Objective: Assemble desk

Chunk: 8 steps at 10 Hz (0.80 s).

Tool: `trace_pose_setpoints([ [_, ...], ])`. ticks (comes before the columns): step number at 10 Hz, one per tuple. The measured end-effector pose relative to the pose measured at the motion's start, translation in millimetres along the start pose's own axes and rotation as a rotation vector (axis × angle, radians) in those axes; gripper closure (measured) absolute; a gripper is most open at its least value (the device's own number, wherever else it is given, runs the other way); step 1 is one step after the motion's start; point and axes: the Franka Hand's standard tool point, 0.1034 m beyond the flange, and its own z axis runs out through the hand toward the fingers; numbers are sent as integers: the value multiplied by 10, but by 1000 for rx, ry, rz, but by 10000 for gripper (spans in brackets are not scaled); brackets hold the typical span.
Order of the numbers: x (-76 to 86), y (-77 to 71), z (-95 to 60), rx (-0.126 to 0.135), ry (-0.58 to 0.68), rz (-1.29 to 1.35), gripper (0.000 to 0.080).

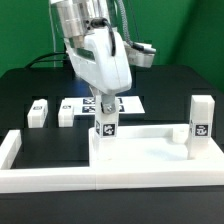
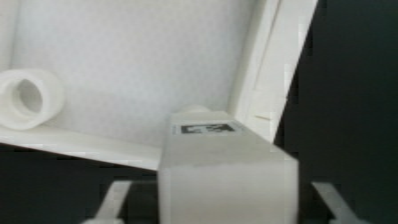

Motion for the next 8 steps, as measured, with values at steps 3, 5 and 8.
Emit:
trace_pose_setpoints([
  [3, 14, 3, -5, -8, 16, -246, 320],
  [5, 92, 35, 14, -7, 33, -647, 205],
  [8, 93, 33, 13, -10, 33, -837, 152],
])
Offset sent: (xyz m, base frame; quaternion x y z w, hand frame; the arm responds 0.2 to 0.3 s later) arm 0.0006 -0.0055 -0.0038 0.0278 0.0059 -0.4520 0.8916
